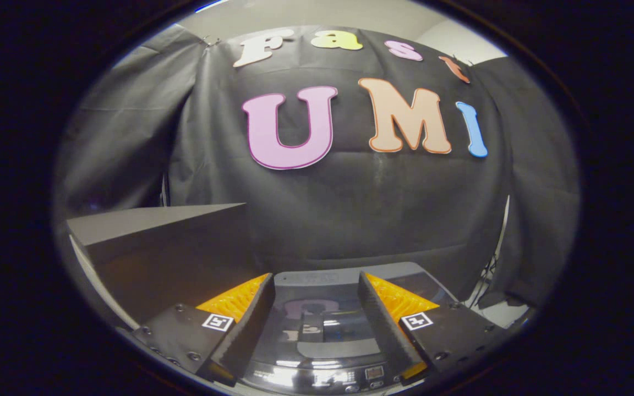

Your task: Put the clothes into the washing machine and then close the washing machine lid.

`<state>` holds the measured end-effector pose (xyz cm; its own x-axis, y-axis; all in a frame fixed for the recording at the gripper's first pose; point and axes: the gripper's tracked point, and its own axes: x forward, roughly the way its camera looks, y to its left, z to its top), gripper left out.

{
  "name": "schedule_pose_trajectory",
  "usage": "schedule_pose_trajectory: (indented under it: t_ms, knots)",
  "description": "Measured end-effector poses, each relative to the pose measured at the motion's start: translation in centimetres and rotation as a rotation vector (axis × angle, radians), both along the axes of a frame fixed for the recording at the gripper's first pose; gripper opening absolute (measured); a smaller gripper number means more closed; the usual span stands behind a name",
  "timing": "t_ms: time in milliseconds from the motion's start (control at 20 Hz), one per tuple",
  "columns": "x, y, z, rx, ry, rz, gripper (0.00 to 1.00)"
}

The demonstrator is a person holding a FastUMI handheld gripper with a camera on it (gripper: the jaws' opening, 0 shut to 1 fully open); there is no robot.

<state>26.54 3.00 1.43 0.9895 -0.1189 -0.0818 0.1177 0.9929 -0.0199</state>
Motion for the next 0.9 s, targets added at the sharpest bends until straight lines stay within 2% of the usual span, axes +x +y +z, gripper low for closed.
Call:
schedule_pose_trajectory:
  t_ms: [200,350,500,700,900]
  knots:
    - [-4.3,0.3,0.2,-0.001,0.022,-0.001,0.95]
    - [-7.7,-0.3,0.0,-0.028,0.066,-0.036,0.95]
    - [-10.9,0.5,0.6,-0.085,0.059,-0.009,0.95]
    - [-15.1,1.2,0.1,-0.037,0.060,0.017,0.95]
    - [-19.1,-0.7,0.6,-0.030,0.035,-0.025,0.95]
